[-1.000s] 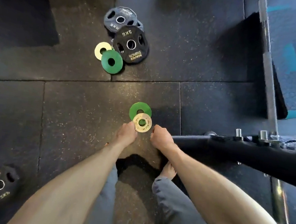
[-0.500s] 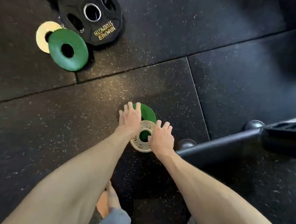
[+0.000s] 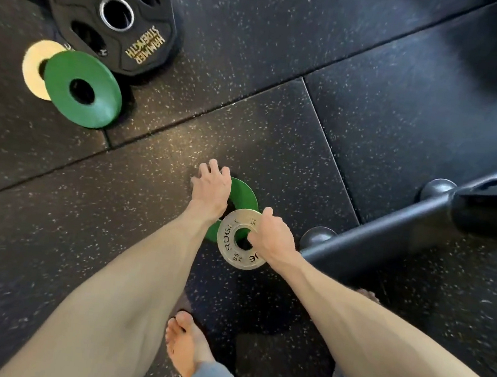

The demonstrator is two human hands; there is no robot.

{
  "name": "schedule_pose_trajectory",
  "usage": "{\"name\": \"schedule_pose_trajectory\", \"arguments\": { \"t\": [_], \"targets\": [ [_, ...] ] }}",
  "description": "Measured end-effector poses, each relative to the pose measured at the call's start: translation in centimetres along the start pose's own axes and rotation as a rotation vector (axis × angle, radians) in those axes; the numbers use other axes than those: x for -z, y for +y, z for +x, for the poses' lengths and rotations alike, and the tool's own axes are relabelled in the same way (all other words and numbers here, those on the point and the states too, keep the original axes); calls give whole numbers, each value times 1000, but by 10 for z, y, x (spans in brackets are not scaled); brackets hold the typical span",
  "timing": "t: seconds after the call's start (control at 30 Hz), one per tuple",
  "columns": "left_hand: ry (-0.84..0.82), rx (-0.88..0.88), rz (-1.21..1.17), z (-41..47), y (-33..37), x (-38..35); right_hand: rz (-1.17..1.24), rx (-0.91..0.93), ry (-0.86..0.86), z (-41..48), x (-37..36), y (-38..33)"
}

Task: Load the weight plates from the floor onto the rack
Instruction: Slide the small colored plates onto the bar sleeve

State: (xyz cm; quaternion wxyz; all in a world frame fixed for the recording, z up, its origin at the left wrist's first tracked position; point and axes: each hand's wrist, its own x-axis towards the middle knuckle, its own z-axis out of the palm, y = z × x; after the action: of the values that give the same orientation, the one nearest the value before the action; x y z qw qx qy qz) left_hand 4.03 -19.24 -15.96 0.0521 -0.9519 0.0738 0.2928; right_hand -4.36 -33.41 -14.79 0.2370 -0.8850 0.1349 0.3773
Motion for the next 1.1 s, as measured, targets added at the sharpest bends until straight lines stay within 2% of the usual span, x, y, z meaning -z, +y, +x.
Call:
{"name": "schedule_pose_trajectory", "arguments": {
  "t": [0.1, 0.3, 0.4, 0.57, 0.73, 0.9, 1.1],
  "targets": [
    [-85, 34, -50, -21, 0, 14, 10, -3, -16, -25, 12, 1],
    [-230, -26, -158, -75, 14, 69, 98, -129, 14, -87, 44, 4],
    [-165, 3, -180, -121, 37, 94, 200, -216, 46, -129, 67, 9],
    [-119, -164, -80, -195, 62, 171, 323, -297, 121, -223, 126, 14],
    [-159, -249, -143, -280, 96, 265, 496, -465, 219, -341, 184, 20],
    [-132, -491, 26, -354, 143, 352, 725, -657, 291, -449, 230, 38],
    [-23, -869, 234, -423, 223, 424, 1058, -699, 509, -543, 259, 81]
  ]
}}
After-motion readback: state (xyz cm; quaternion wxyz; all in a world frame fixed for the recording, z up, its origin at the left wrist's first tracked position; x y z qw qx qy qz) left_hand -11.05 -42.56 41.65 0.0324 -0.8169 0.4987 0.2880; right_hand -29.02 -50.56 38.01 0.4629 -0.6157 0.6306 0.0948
